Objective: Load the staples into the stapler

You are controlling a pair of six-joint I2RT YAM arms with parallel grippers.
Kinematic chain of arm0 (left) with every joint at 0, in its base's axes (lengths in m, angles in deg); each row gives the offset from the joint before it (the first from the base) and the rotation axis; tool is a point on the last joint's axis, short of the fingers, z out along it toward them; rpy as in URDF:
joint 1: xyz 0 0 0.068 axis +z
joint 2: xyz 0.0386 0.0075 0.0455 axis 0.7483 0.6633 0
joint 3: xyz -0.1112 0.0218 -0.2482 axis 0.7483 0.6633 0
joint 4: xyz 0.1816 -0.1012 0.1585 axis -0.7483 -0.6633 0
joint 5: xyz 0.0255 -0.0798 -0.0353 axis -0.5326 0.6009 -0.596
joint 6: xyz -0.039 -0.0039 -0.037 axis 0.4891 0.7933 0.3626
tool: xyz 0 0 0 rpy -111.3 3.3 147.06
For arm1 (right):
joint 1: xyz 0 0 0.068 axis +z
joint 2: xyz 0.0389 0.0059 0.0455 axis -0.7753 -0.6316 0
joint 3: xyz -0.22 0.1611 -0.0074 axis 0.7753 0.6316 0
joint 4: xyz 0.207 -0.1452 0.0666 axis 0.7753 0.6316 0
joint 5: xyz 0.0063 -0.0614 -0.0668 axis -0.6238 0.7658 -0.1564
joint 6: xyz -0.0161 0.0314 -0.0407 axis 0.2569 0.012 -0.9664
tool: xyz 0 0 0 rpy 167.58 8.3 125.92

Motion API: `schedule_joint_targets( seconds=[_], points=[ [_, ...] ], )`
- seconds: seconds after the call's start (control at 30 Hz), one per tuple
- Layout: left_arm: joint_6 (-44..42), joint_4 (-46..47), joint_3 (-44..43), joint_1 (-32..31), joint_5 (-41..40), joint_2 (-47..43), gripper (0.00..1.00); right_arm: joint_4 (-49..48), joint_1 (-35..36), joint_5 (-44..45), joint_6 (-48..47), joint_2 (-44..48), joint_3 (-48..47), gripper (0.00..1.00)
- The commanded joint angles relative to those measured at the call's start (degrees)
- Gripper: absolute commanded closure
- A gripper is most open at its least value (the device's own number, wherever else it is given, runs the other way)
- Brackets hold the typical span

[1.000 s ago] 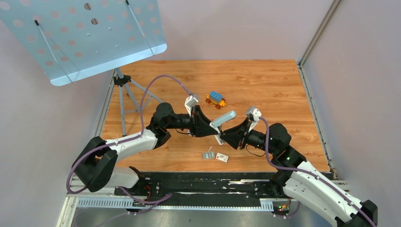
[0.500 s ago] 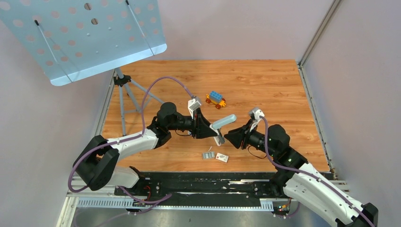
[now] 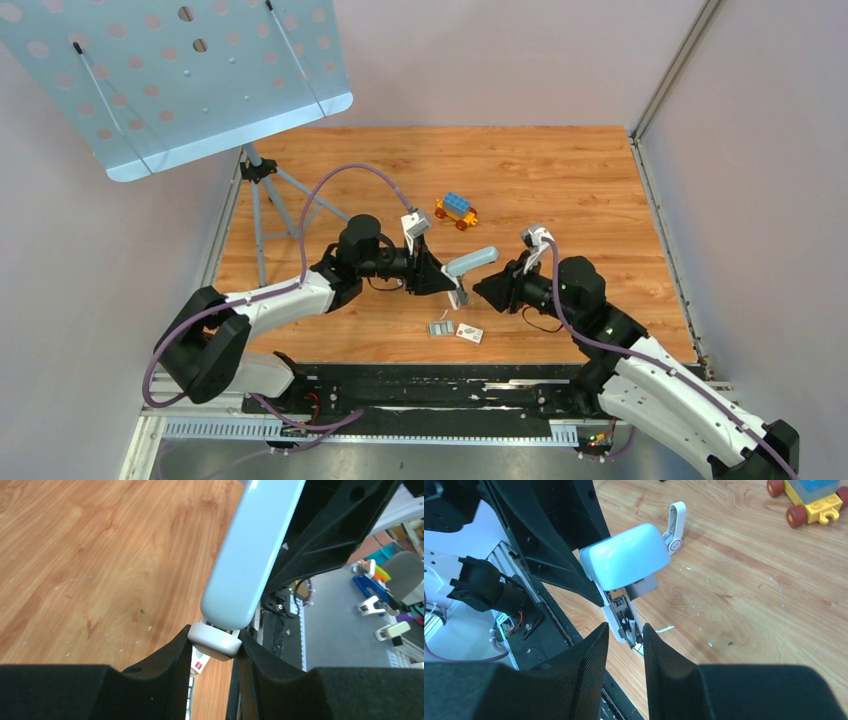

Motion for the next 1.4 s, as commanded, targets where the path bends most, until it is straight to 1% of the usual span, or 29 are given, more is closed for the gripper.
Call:
schedule_joint_targets(
  seconds=[0.0,0.17,0.27,0.33,0.4,0.53,0.73,0.8,0.9,1.1,1.2,1.3,1.37],
  points=[
    [-4.7,-5.0,-2.3,0.2,-4.1,-2.6,0.9,1.4,-0.7,2.7,3.5,-1.7,-0.6,0.65],
    [-6.1,-7.9,-3.1,0.2,-7.9,-2.9,0.91,-3.9,-0.7,2.8,9.3,-5.2,1.5,0.65],
    [-7.8,-14.8,-5.3,0.0,-15.1,-2.6,0.91,-5.2,-0.7,4.7,11.9,-5.6,3.0,0.65],
    [-9.8,-22.2,-8.8,-0.4,-20.3,-1.2,0.91,-3.6,-0.7,7.9,13.0,-4.9,3.6,0.64],
    [-11.3,-27.4,-11.7,-1.3,-23.3,0.3,0.93,-0.4,-0.7,12.1,14.0,-3.6,3.9,0.63],
    [-13.1,-34.7,-16.6,-4.0,-29.0,3.4,0.92,6.5,-0.7,19.0,14.2,0.0,4.0,0.62],
    [-13.8,-44.4,-23.3,-7.8,-36.4,9.6,0.95,11.8,-0.8,25.4,13.8,6.7,4.1,0.62],
    [-14.0,-49.1,-25.9,-8.6,-38.7,12.2,0.95,12.4,-0.8,26.2,13.5,8.1,4.2,0.62],
    [-14.7,-52.5,-28.7,-9.7,-40.9,14.8,0.95,12.7,-0.8,26.3,13.5,8.3,4.4,0.61],
    [-14.5,-57.4,-32.7,-10.0,-42.1,17.0,0.94,12.9,-0.8,25.8,13.5,6.5,3.7,0.6],
    [-13.7,-61.2,-34.9,-10.2,-44.9,17.6,0.93,12.7,-0.8,25.6,13.5,6.1,3.6,0.59],
    [-14.2,-66.9,-38.2,-11.5,-49.7,18.6,0.93,12.4,-0.8,25.5,13.7,5.9,3.8,0.58],
    [-14.5,-68.5,-39.4,-12.6,-50.3,19.5,0.93,12.0,-0.8,25.5,14.1,5.7,4.1,0.58]
  ],
)
